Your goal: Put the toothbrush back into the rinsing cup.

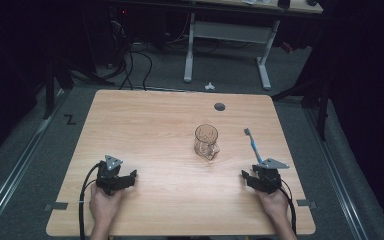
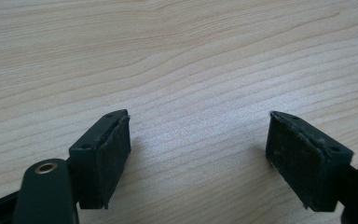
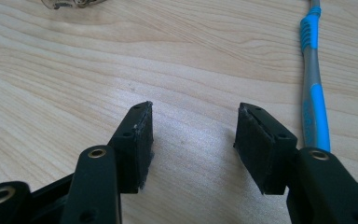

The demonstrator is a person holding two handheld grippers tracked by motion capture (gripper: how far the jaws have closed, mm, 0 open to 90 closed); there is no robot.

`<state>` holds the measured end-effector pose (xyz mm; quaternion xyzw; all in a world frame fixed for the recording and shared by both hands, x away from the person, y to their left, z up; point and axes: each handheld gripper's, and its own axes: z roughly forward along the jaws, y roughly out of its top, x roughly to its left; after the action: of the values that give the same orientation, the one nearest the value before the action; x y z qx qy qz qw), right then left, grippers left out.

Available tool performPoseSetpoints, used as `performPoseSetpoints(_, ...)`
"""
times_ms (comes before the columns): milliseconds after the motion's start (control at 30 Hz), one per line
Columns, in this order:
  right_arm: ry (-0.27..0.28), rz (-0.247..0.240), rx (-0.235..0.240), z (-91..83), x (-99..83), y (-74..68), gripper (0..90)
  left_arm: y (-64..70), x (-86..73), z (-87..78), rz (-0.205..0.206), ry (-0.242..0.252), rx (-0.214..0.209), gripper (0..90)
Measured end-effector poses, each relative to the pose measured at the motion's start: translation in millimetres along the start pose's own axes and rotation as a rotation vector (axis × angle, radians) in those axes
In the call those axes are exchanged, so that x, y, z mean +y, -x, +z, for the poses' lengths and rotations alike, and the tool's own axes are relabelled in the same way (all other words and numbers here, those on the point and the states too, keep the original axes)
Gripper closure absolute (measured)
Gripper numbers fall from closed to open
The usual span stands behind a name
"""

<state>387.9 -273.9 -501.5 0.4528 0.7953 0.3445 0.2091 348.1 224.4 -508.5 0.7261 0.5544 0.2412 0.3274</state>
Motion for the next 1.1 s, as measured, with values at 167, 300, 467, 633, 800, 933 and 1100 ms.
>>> performPoseSetpoints(167,0.000,0.001,-0.002,0.1,0.1,-0.2,46.8,-0.1,0.0,0.0,-0.001,0.000,-0.001,22.8)
performPoseSetpoints(300,0.000,0.002,-0.007,-0.1,-0.1,-0.8,46.3,-0.2,0.0,-0.1,-0.002,0.000,-0.001,22.9)
performPoseSetpoints(467,-0.009,0.005,-0.005,-0.2,0.9,-0.7,43.9,-0.2,0.0,-0.1,-0.003,0.001,0.000,23.0)
performPoseSetpoints(633,-0.056,-0.012,0.006,-0.5,6.0,-1.9,40.7,-0.2,0.0,-0.1,-0.003,0.001,0.000,23.0)
performPoseSetpoints(800,-0.076,-0.012,0.010,-5.2,6.5,-3.0,52.5,-0.2,0.0,-0.1,-0.003,0.001,0.000,23.0)
performPoseSetpoints(933,-0.068,0.001,0.010,-13.6,6.4,-2.8,52.0,-0.2,0.0,-0.1,-0.003,0.001,0.000,23.0)
performPoseSetpoints(1100,-0.098,0.009,0.032,-20.3,7.0,2.0,49.2,-0.2,0.0,-0.1,-0.004,0.001,-0.001,23.0)
